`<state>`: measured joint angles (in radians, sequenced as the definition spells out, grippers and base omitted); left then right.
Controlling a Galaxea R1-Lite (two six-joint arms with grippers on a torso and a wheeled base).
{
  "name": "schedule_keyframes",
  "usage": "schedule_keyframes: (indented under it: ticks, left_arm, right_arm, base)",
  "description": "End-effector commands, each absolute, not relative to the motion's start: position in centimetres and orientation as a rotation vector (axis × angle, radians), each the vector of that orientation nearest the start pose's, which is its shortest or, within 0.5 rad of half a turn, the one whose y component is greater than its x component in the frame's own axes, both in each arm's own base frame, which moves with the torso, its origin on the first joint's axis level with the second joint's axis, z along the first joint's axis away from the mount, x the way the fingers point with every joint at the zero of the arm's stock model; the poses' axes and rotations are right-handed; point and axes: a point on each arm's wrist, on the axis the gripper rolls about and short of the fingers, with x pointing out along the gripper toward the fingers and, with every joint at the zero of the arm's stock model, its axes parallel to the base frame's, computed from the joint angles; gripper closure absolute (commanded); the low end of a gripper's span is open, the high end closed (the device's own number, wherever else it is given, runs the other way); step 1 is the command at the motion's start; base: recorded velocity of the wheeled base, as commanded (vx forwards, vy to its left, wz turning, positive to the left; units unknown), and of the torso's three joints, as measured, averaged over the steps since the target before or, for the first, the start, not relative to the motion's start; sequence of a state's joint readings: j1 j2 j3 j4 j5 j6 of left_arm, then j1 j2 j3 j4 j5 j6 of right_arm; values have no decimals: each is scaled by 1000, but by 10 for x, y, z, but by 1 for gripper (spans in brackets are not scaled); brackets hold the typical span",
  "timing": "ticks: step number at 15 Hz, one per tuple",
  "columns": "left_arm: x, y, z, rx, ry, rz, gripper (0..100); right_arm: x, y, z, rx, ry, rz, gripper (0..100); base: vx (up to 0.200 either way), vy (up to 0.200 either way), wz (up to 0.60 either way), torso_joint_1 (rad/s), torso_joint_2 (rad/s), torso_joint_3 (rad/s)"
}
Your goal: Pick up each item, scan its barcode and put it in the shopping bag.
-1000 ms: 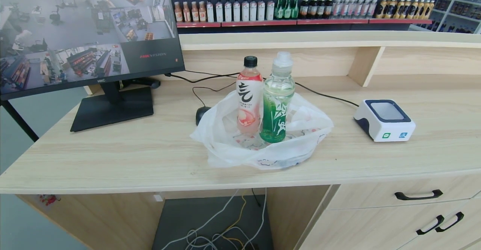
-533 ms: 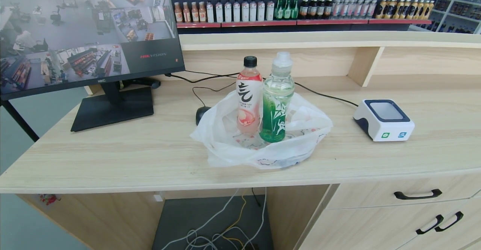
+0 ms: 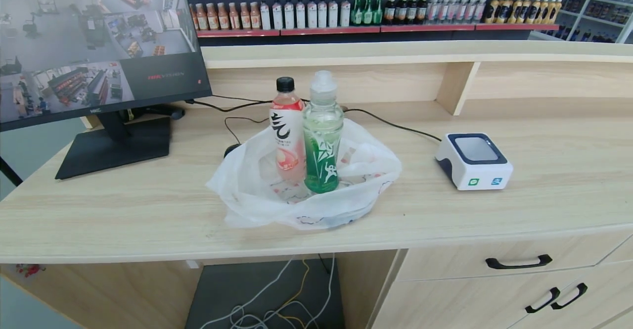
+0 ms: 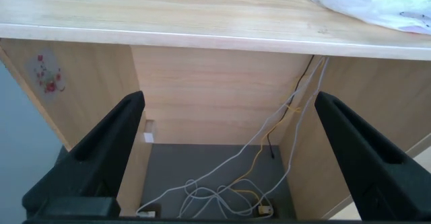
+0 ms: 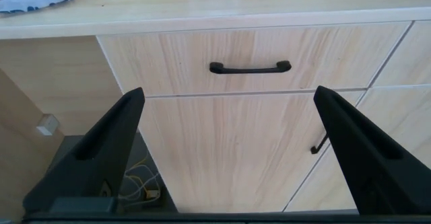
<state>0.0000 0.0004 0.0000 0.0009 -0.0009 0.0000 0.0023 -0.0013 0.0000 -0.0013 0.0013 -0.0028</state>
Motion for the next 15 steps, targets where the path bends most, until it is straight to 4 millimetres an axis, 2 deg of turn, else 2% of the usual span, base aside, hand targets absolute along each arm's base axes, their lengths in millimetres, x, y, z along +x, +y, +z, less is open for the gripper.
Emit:
schedule_keyframes:
  ticks: [1,15]
  left_arm:
    - [-23,0,75,0,0,-2,0]
    - [-23,0,75,-2,0,-2,0]
  right_arm:
    - [-23,0,76,-3,-2,5,0]
    - [-23,0,76,3,-2,5,0]
  base:
    - [0,-200,0,12,2,-2]
    - [0,-200,0,1,3,2]
